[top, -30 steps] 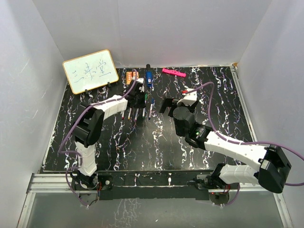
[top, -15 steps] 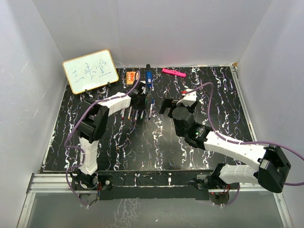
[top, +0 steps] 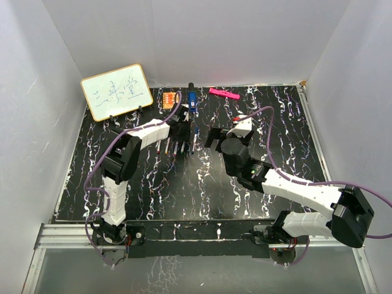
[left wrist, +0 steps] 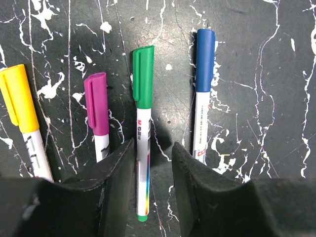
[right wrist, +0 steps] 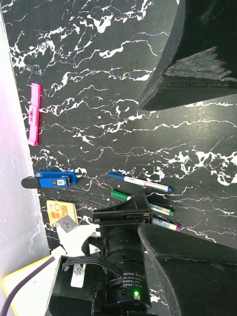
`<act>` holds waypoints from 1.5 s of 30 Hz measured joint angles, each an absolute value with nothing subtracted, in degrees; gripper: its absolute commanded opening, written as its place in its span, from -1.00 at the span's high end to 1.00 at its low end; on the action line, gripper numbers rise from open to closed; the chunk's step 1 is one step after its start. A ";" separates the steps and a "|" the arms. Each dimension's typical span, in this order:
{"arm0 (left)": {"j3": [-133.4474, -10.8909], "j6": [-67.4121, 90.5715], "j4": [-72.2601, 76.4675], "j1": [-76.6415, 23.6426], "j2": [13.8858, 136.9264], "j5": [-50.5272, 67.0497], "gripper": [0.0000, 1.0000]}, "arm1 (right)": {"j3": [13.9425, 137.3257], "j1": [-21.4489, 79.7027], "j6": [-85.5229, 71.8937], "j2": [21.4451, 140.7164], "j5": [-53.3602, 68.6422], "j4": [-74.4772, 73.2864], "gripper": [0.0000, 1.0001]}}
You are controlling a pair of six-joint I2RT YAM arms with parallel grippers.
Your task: Insert the pens into the pen caps
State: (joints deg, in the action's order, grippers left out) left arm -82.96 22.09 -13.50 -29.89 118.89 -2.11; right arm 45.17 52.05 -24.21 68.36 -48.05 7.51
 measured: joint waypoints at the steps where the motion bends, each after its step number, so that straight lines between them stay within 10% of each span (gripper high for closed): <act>1: -83.02 22.09 -13.56 -29.89 118.89 -2.13 0.29 | 45.17 52.07 -24.23 68.36 -48.05 7.51 -0.96; 22: -78.04 18.11 -11.92 -28.51 92.55 -8.08 -0.03 | 41.36 43.51 -24.64 65.06 -45.15 9.17 -0.96; 26: -71.90 17.52 -10.63 -23.35 86.21 -7.94 -0.96 | 37.89 33.12 -26.68 61.30 -40.40 9.23 -0.96; 45: -59.20 17.32 -14.41 6.81 74.54 -2.90 -0.97 | 35.00 5.76 -35.03 56.93 -34.04 5.50 -0.96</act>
State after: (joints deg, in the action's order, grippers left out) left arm -59.20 17.32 -14.41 6.81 74.54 -2.90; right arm 35.00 5.76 -35.03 56.93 -34.04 5.50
